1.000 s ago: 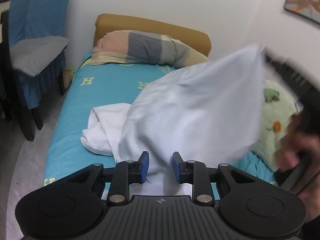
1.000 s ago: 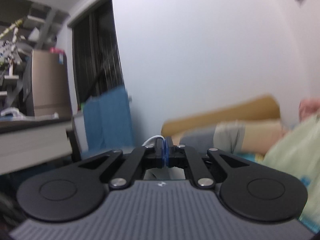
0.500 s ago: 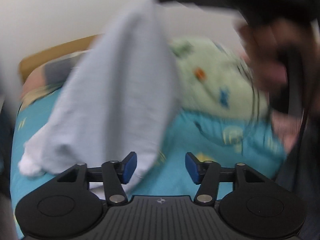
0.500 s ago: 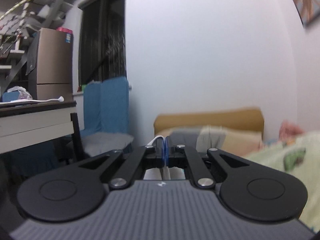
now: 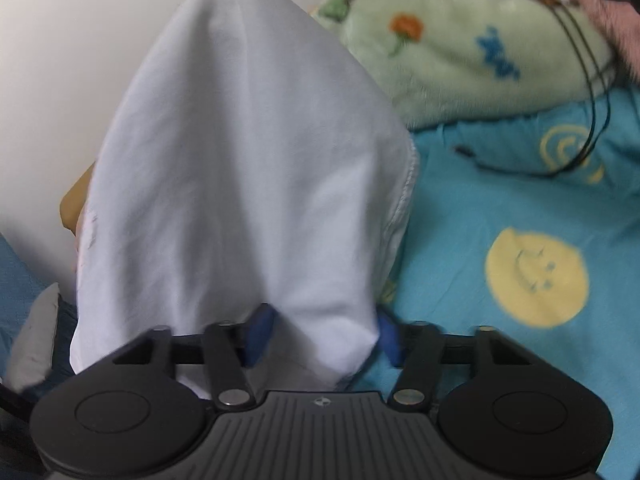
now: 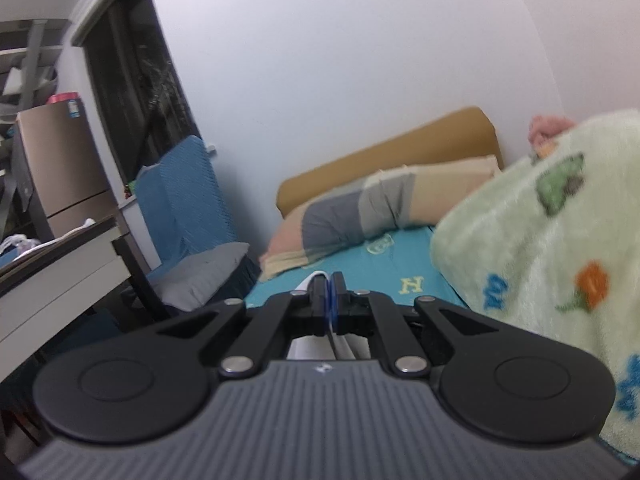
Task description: Fold clothes
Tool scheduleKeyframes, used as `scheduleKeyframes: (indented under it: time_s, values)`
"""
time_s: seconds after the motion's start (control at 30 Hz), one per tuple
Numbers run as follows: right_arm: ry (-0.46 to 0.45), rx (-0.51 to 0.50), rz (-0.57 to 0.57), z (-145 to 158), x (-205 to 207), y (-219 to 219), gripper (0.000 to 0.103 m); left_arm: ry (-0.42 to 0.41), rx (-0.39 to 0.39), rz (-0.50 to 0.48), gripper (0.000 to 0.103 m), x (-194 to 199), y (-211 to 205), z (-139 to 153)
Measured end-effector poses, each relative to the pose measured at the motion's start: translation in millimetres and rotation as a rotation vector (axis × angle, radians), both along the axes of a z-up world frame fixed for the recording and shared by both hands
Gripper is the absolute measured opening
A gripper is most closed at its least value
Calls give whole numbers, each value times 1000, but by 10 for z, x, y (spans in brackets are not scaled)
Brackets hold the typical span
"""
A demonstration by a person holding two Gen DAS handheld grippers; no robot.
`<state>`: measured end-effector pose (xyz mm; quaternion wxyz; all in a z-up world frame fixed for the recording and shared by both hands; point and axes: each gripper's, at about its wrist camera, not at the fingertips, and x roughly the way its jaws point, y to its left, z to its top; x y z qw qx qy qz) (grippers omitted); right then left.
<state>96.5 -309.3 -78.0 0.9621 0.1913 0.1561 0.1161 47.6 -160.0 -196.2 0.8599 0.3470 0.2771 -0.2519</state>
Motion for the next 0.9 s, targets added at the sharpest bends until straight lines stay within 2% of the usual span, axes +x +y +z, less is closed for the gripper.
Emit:
scheduleKeyframes:
  time_s: [0.03,0.1,0.3,0.4,0.5,0.57,0.67,0.77,0.9]
  values:
    - [23,-1,-7,-53,67,-39,5,27,-21,23,7,51,41,28]
    - [66,0,-25,-158,198,-114,5,63,-109,80,3,134,166,166]
    - [134,12,-39,-337,387,-186,5,19,-369,202,3,-7,790,847]
    - [131,-32,6,-311,338,-48,5,-42,-490,252,3,-166,1211,1195]
    - [93,-100,75,-182,181,116,5,-31,-659,311,3,-243,1600,1482]
    - [81,-122,134,-99,31,202,5,-40,-742,330,3,-282,1811,1665]
    - [84,-143,210,-24,-161,313,5,-4,-821,372,3,-305,2121,1873]
    - [150,-146,263,-72,-120,394,5,63,-857,454,3,-119,2353,1888]
    - [270,-95,284,-295,168,443,5,205,-809,559,3,335,2461,1690]
